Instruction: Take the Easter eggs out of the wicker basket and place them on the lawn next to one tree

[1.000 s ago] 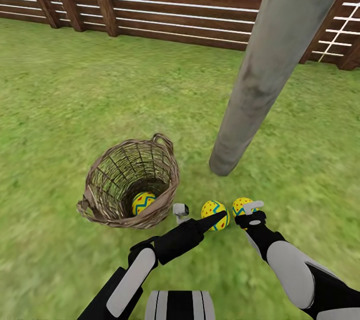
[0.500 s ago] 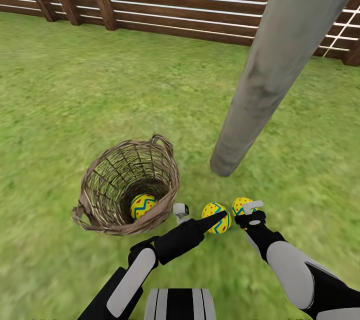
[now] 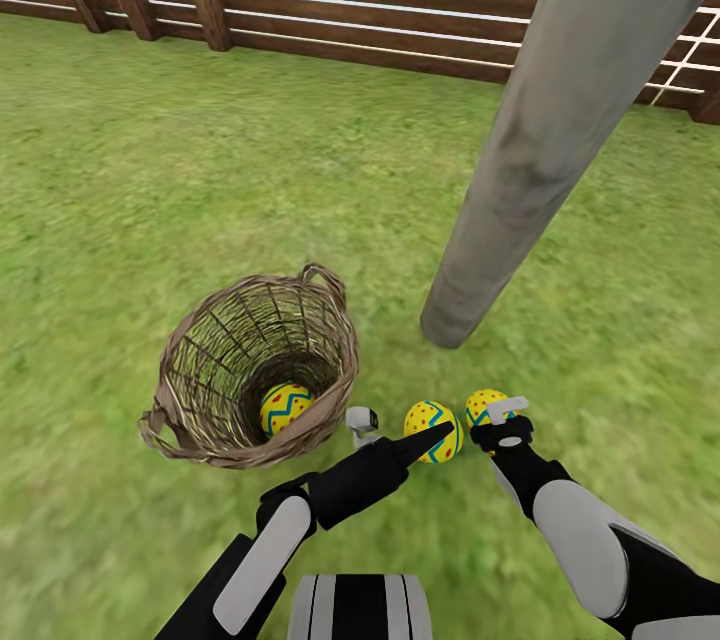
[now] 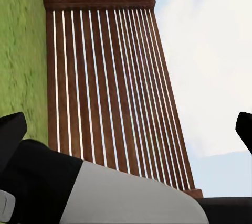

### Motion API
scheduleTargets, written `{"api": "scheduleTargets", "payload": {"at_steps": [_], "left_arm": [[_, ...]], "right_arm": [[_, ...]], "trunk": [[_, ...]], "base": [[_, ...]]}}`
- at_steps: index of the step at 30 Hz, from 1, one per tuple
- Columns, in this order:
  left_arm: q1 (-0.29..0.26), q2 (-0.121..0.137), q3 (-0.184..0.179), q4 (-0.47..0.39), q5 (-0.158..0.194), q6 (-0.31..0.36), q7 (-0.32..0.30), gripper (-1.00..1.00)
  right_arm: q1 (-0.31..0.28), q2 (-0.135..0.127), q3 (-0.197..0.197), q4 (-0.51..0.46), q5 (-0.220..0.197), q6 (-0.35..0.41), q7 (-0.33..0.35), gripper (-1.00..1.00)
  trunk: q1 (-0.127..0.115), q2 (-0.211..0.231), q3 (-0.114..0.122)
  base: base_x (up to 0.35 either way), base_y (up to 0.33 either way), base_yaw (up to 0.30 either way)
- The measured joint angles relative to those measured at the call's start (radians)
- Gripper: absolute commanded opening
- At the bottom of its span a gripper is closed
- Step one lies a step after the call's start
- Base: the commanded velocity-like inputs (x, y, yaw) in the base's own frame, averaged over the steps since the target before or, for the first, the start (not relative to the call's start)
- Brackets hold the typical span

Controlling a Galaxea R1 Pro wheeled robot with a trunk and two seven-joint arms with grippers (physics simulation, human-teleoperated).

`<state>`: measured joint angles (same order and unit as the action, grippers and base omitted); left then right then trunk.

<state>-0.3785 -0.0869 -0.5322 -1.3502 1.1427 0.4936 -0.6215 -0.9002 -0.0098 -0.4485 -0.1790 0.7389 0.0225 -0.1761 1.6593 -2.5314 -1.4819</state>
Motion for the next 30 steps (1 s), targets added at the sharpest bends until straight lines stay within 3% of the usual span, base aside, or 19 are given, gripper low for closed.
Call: {"api": "scheduleTargets", "payload": {"at_steps": [4,5,16,30], "left_arm": [[0.000,0.000,0.000,0.000,-0.001,0.000,0.000,1.00],[0.000,0.001,0.000,0.000,-0.001,0.000,0.000,1.00],[0.000,0.001,0.000,0.005,0.005,-0.001,0.001,1.00],[0.000,0.000,0.000,0.001,0.005,0.003,0.000,1.00]], "right_arm": [[0.000,0.001,-0.001,0.001,0.001,0.000,-0.007,-1.00],[0.000,0.002,0.000,0.001,0.002,0.000,-0.010,1.00],[0.000,0.000,0.002,0.015,0.005,0.005,-0.003,1.00],[0.000,-0.003,0.001,0.017,-0.011,0.002,0.007,1.00]], "trunk": [[0.000,0.000,0.000],[0.000,0.000,0.000],[0.000,0.000,0.000],[-0.005,0.004,0.054]], "base": [[0.000,0.000,0.000],[0.000,0.000,0.000],[0.000,0.000,0.000],[0.000,0.000,0.000]]}}
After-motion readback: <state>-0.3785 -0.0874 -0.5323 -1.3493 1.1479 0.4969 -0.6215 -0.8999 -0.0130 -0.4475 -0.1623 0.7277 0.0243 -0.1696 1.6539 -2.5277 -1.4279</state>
